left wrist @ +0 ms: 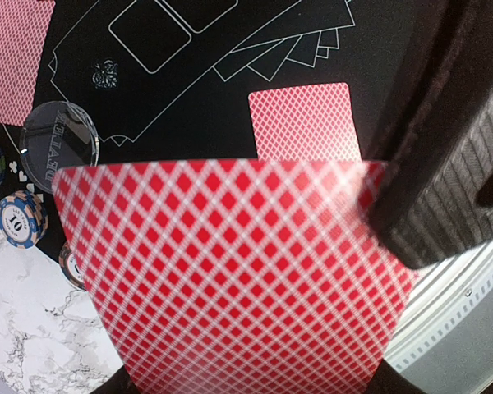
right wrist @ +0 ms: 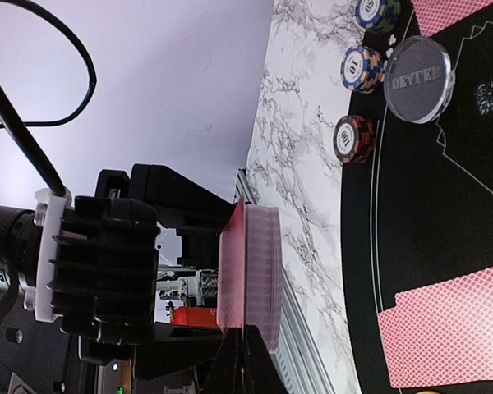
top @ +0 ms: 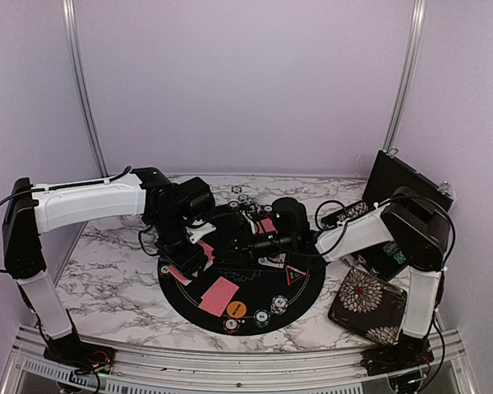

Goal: Distribute texas hold em gaming equipment
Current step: Flop the poker card in the community card area.

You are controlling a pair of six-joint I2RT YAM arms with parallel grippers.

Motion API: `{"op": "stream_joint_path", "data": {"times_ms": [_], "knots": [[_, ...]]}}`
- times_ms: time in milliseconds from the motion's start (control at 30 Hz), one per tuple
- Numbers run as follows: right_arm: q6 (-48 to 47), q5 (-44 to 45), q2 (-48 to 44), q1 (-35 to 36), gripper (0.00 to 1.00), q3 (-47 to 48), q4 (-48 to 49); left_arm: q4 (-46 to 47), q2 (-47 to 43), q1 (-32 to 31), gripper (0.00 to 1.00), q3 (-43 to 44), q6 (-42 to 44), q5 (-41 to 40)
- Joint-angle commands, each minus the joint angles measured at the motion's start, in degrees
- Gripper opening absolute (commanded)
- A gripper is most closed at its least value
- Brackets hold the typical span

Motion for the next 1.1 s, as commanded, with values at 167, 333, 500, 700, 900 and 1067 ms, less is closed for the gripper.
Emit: {"op": "stream_joint_path", "data": {"times_ms": [167, 333, 500, 700, 900, 1067], "knots": [[1.8, -1.0, -1.0, -0.2, 0.0, -0.8, 3.8, 0.4, -2.0, 0.2, 0.44, -0.6, 0.5, 0.5], [3.4, -1.1, -1.4, -0.9, 0.0, -2.1, 6.0, 0.4, -2.0, 0.2, 0.44, -0.7, 0.4, 0.5], [3.9, -1.1, -2.3, -1.9, 0.0, -3.0, 6.8, 0.4, -2.0, 0.2, 0.44, -0.7, 0.4, 0.5], [4.0, -1.0, -3.9, -3.2, 0.0, -4.3, 7.0, 0.4, -2.0, 0.1, 0.44, -0.8, 0.4, 0.3], [3.7, -1.0, -5.6, -4.5, 0.0, -5.9, 7.2, 0.4, -2.2, 0.2, 0.44, -0.8, 0.4, 0.3], [1.1, -0.5, -7.6, -6.2, 0.0, -7.5, 4.9, 0.4, -2.4, 0.2, 0.44, -0.9, 0.0, 0.3]]}}
